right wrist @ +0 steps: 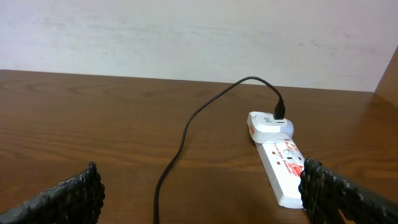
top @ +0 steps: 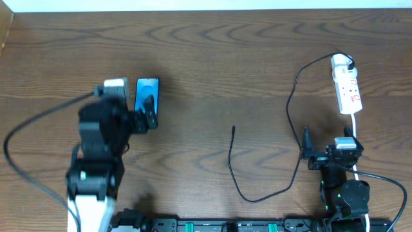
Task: Plug charger to phone and switch on socket
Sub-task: 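Move the left gripper forward over the blue phone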
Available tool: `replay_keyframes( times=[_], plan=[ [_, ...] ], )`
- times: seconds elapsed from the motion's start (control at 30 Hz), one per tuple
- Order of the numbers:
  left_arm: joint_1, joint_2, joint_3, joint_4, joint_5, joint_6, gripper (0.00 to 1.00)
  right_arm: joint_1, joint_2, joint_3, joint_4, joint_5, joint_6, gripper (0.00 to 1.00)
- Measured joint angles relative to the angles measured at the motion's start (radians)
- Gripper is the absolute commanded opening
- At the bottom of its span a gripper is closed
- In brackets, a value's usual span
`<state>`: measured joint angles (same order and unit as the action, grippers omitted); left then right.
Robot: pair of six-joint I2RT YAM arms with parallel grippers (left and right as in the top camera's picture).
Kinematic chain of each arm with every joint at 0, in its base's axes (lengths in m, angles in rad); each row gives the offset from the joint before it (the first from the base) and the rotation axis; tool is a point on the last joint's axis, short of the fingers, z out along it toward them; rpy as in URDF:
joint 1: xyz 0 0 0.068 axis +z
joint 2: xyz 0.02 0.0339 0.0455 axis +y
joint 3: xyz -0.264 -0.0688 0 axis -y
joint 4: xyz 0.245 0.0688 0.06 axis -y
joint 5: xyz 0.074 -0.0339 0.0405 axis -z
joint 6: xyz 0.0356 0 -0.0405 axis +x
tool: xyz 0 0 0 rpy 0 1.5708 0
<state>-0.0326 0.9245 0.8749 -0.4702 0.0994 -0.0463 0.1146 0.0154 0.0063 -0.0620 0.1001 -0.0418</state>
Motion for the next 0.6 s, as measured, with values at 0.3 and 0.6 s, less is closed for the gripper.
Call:
replay_keyframes(
  times=[0.3, 0.6],
  plan=[
    [0.0, 0.321, 0.308, -0.182, 0.0, 0.0, 0.98, 0.0, 0.0, 0.0, 0.0, 0.0, 0.0, 0.99],
    [0.0, 0.375, 0.379, -0.204, 0.0, 0.0, 0.98, 0.0, 0.0, 0.0, 0.0, 0.0, 0.0, 0.99]
  ],
)
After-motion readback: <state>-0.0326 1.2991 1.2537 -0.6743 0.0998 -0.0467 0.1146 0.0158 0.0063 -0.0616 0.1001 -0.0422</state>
